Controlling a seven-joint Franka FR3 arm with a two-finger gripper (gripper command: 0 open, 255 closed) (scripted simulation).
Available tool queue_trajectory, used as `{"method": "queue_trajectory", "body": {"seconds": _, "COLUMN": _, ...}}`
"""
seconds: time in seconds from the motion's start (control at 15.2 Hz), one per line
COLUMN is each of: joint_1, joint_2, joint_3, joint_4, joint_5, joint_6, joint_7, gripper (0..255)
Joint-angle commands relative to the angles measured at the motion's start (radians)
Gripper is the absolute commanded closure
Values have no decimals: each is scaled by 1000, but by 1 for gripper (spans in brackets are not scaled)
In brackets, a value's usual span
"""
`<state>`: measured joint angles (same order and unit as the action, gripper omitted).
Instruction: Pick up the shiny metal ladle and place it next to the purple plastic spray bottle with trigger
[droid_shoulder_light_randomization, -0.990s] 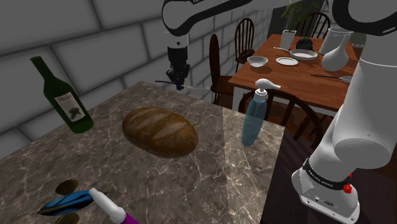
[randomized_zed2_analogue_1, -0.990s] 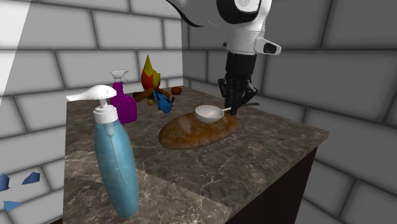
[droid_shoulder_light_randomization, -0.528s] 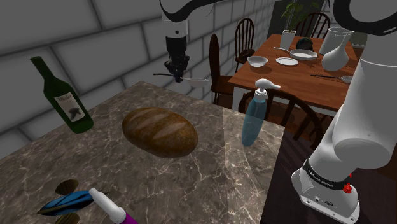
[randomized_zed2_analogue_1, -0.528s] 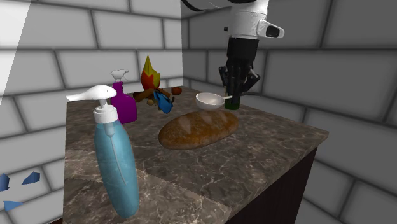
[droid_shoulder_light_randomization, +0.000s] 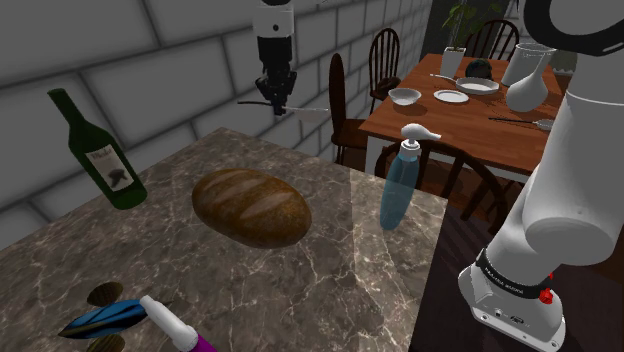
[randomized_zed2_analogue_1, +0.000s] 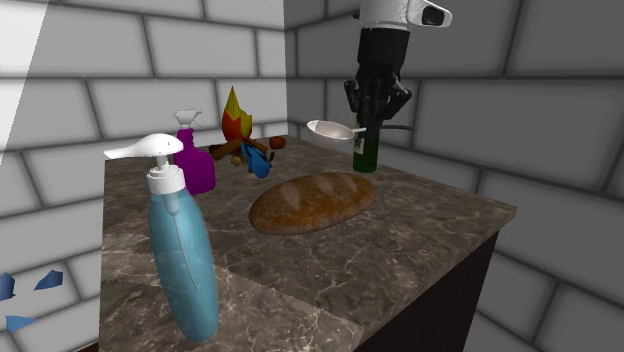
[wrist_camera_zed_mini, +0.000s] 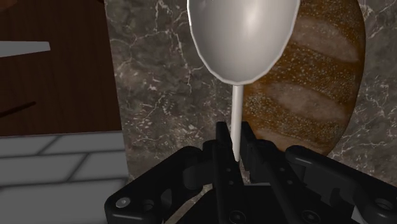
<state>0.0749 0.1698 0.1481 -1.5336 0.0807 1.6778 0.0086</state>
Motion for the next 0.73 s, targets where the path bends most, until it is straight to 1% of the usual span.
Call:
{"method": "queue_trajectory", "body": {"seconds": 0.0, "joint_1": 1, "joint_2": 5, "joint_3": 0, "joint_4": 34, "joint_5": -1, "joint_6": -29, "joint_7": 3, "gripper": 255}}
{"method": "queue_trajectory", "body": {"seconds": 0.66, "joint_1": 4, "joint_2": 42, "joint_3": 2, "joint_4": 220, "joint_5": -7, "joint_6": -178, "joint_7": 19, "gripper": 255}}
